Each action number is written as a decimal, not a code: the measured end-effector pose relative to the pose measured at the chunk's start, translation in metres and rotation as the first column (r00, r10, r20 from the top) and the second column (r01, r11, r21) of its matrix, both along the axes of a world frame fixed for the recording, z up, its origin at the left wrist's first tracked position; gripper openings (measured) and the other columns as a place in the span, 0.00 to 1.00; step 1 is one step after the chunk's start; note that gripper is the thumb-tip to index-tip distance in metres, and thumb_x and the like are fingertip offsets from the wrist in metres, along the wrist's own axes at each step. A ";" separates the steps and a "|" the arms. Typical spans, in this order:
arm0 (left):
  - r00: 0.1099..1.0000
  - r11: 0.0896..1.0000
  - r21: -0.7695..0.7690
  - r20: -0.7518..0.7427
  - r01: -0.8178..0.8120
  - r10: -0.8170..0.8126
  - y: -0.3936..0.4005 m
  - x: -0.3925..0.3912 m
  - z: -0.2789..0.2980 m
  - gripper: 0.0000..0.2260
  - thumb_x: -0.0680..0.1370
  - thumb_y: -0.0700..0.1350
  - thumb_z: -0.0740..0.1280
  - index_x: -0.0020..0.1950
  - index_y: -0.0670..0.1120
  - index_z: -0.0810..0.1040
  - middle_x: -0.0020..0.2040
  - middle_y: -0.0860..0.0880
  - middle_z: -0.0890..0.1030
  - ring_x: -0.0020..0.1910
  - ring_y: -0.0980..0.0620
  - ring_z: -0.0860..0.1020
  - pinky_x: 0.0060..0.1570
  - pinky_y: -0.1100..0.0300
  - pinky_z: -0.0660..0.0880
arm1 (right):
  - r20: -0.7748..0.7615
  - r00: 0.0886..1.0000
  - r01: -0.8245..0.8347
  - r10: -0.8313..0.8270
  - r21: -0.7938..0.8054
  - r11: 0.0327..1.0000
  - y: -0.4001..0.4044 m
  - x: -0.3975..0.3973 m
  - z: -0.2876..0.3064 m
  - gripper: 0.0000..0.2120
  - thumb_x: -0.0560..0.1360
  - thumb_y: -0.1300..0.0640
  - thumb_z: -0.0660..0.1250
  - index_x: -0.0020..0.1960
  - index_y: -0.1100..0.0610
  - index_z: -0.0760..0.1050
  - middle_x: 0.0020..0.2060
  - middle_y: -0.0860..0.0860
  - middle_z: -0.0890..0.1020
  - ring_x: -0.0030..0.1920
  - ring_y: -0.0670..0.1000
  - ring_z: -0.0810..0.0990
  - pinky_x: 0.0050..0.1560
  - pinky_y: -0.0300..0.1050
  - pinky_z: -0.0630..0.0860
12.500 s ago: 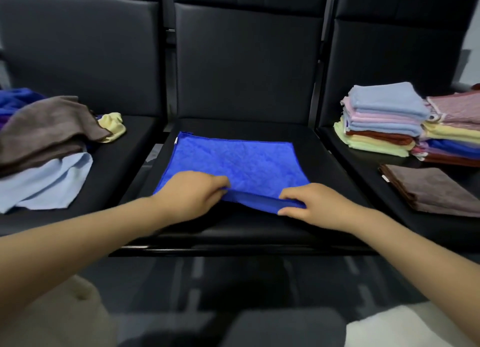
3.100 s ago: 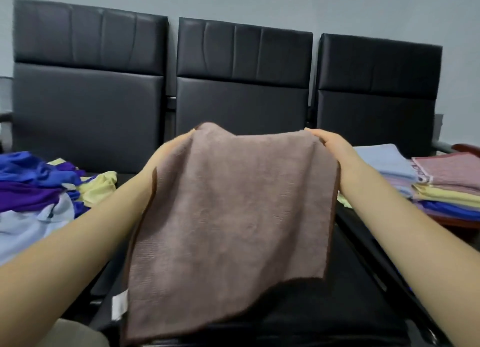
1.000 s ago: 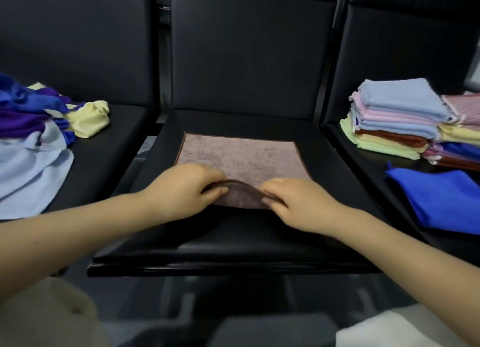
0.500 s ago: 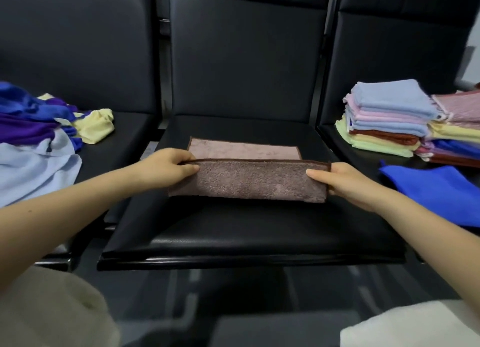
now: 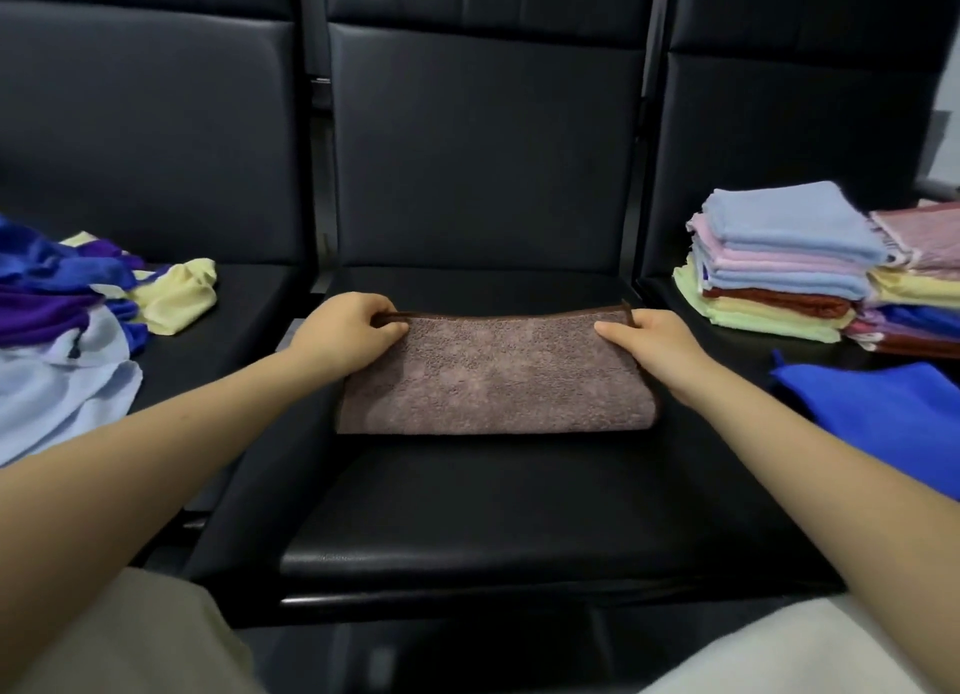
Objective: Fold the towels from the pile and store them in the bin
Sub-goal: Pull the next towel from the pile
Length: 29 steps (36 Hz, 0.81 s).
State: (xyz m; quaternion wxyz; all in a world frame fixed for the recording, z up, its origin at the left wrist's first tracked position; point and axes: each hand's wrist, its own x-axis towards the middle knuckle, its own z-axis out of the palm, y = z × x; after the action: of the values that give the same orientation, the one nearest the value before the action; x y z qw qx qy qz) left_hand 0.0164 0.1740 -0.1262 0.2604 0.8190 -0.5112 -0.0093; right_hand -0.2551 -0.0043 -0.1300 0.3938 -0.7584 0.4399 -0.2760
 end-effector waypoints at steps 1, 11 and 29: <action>1.000 1.000 0.005 0.014 -0.008 0.008 -0.006 0.002 -0.001 0.07 0.78 0.50 0.66 0.47 0.47 0.79 0.41 0.50 0.80 0.45 0.49 0.77 0.44 0.55 0.73 | -0.010 1.000 0.013 -0.013 -0.016 1.000 -0.005 0.003 -0.002 0.08 0.77 0.53 0.69 0.47 0.58 0.82 0.43 0.52 0.84 0.47 0.52 0.82 0.51 0.48 0.77; 0.972 0.986 0.026 0.171 -0.166 0.160 -0.018 0.019 -0.032 0.15 0.78 0.48 0.65 0.64 0.46 0.74 0.63 0.42 0.72 0.65 0.40 0.67 0.58 0.48 0.68 | -0.326 0.930 0.096 -0.167 -0.223 0.970 -0.037 0.014 -0.021 0.18 0.75 0.46 0.71 0.57 0.58 0.77 0.49 0.53 0.81 0.52 0.54 0.79 0.48 0.44 0.71; 0.970 0.985 0.133 0.201 0.110 -0.135 -0.024 -0.079 -0.056 0.29 0.78 0.65 0.56 0.75 0.51 0.64 0.72 0.50 0.65 0.72 0.49 0.61 0.70 0.55 0.56 | -0.331 0.941 -0.047 0.075 0.092 0.995 -0.002 0.002 -0.004 0.09 0.74 0.51 0.72 0.44 0.58 0.80 0.43 0.52 0.84 0.42 0.48 0.81 0.39 0.40 0.72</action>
State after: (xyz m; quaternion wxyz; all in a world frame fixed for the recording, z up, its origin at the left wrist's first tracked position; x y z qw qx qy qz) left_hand -0.0625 0.1501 -0.1826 0.1540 0.7966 -0.5838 0.0299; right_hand -0.2534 -0.0062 -0.1336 0.3528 -0.7905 0.4877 -0.1127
